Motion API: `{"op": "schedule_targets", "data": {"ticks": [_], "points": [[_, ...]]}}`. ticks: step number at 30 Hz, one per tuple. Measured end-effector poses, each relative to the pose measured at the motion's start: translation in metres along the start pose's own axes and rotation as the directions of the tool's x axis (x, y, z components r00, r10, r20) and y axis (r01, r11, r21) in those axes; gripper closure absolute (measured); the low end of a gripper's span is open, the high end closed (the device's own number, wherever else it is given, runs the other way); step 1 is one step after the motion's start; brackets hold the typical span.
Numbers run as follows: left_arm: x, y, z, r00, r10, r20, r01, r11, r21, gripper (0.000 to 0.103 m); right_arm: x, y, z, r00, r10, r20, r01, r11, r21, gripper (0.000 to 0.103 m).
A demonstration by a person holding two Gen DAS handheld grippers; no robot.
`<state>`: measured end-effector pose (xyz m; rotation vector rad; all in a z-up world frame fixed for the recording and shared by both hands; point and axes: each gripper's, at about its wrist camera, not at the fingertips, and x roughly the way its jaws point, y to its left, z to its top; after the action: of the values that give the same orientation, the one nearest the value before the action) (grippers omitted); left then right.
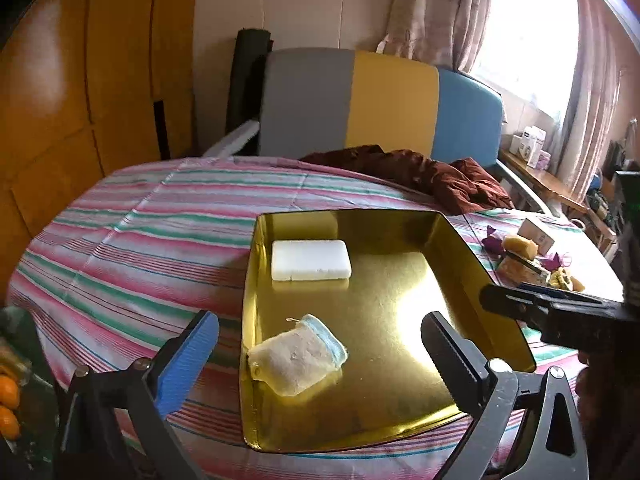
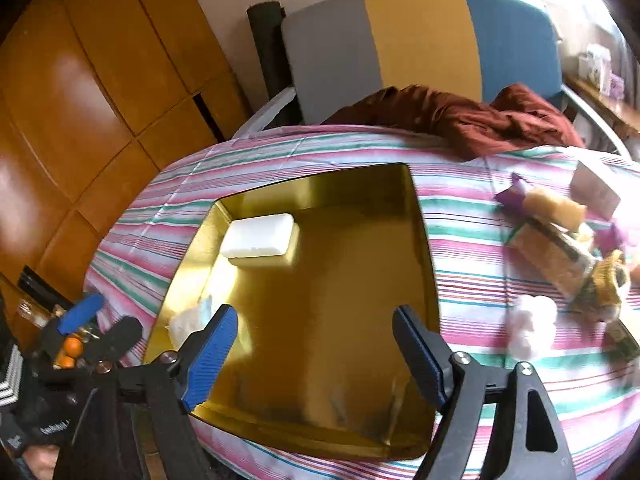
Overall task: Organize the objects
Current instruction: 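Open both grippers to drop the knitted roll and white block into the tray, then move both grippers back toward the remaining items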
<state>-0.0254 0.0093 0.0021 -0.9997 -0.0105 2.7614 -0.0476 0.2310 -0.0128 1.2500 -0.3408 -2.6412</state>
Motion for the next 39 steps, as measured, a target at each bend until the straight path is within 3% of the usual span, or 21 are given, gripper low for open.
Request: {"op": "schedule_targets", "data": {"ticks": [7, 21, 32, 39], "points": [[-0.008, -0.011, -0.003, 0.998, 0.057, 0.031, -0.058, 0.998, 0.024, 0.0, -0.011, 0.001, -0.01, 0.997, -0.069, 0.044, 0.07, 0.997, -0.021, 0.021], [-0.014, -0.037, -0.005, 0.998, 0.057, 0.038, -0.06, 0.993, 0.104, 0.0, -0.033, -0.015, -0.021, 0.987, -0.133, 0.09, 0.135, 0.991, -0.008, 0.021], [-0.017, -0.063, -0.005, 0.999, 0.02, 0.047, -0.028, 0.982, 0.188, 0.0, -0.047, -0.05, -0.022, 0.977, -0.188, 0.1, 0.182, 0.981, 0.066, 0.021], [-0.014, -0.083, -0.004, 0.999, -0.043, 0.029, 0.035, 0.967, 0.253, 0.0, -0.065, -0.088, -0.02, 0.962, -0.252, 0.108, 0.235, 0.961, 0.148, 0.021]]}}
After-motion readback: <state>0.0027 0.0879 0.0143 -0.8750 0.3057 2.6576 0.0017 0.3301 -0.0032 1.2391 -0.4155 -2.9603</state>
